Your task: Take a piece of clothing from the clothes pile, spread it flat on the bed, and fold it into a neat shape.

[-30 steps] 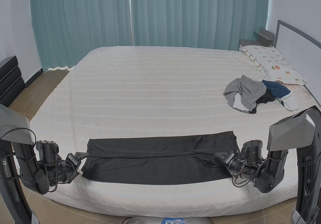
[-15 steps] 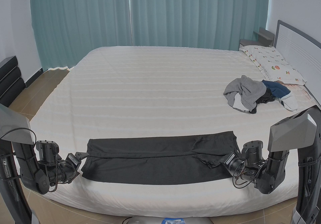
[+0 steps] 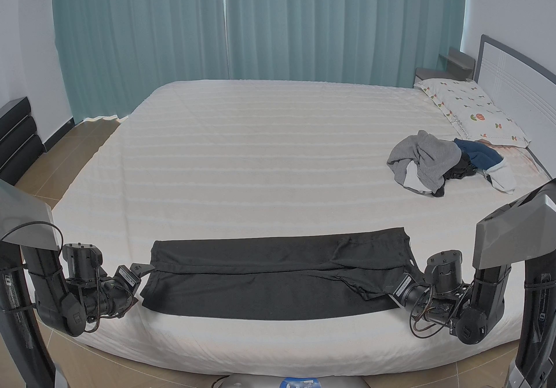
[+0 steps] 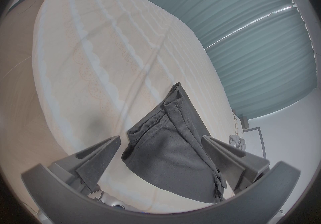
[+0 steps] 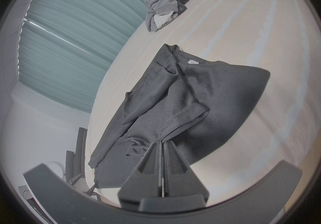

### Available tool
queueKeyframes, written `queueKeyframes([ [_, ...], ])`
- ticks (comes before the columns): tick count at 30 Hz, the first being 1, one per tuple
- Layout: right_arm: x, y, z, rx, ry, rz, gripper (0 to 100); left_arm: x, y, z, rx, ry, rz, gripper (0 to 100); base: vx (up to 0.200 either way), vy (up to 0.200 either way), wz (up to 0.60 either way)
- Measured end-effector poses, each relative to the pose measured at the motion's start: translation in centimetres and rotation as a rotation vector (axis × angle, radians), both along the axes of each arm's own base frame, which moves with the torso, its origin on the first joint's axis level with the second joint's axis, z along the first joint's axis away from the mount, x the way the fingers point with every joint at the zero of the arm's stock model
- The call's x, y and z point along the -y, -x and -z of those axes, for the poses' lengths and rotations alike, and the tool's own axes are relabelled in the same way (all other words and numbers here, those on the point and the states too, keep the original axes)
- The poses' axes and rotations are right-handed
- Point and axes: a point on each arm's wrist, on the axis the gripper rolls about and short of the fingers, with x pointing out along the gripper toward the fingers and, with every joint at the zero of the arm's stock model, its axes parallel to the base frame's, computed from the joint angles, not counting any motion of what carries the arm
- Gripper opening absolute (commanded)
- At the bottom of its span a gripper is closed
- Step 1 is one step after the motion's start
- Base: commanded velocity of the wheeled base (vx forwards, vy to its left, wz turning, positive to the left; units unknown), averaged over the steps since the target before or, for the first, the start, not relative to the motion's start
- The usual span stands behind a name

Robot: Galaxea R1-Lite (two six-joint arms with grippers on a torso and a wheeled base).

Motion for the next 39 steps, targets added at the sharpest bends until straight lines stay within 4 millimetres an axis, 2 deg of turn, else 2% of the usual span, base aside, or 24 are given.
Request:
queueKeyframes([
  [13, 0.1, 1.2, 0.3, -0.028, 0.044, -0.035, 0, 0.0, 0.0, 0.0, -0.001, 0.000, 0.000, 100, 0.000, 0.000, 0.00],
  [14, 0.1, 1.2, 0.3, -0.030, 0.048, -0.039, 100, 0.0, 0.0, 0.0, -0.001, 0.000, 0.000, 100, 0.000, 0.000, 0.00],
  [22, 0.3, 1.8, 0.1, -0.032, 0.076, -0.059, 100, 0.0, 0.0, 0.0, 0.000, 0.000, 0.000, 100, 0.000, 0.000, 0.00],
  [28, 0.6, 2.0, -1.8, 0.032, 0.081, -0.070, 100, 0.0, 0.0, 0.0, 0.001, 0.000, 0.000, 100, 0.000, 0.000, 0.00],
  [33, 0.5, 1.3, -3.5, 0.114, 0.047, -0.057, 100, 0.0, 0.0, 0.0, 0.001, 0.000, -0.001, 100, 0.000, 0.000, 0.00],
  [39, 0.1, -0.2, -3.1, 0.180, 0.019, -0.045, 100, 0.0, 0.0, 0.0, 0.001, 0.000, -0.001, 100, 0.000, 0.000, 0.00],
])
